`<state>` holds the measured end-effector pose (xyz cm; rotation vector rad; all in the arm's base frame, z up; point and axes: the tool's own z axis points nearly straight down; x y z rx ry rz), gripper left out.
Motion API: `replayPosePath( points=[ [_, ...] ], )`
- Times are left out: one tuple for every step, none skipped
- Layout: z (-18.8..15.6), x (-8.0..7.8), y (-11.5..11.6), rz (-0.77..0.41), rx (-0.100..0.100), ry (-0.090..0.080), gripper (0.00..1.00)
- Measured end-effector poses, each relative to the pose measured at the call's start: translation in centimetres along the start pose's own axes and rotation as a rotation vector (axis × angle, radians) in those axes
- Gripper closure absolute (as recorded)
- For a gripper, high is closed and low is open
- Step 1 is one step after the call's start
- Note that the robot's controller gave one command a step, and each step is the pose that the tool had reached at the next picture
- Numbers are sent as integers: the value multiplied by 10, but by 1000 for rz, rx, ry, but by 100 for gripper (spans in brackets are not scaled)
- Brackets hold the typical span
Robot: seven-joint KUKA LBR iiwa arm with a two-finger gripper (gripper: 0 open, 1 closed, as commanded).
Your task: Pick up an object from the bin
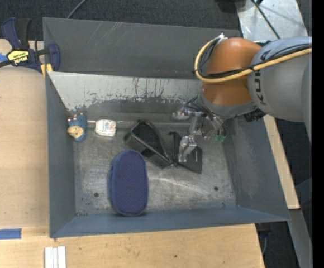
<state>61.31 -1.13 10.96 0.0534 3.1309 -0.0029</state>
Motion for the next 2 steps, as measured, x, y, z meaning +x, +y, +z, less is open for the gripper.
replayPosePath(
  points=[
    [1,1,-3,-1,5,9,100],
    [-131,-3,1,-50,-1,-3,100]
  ],
)
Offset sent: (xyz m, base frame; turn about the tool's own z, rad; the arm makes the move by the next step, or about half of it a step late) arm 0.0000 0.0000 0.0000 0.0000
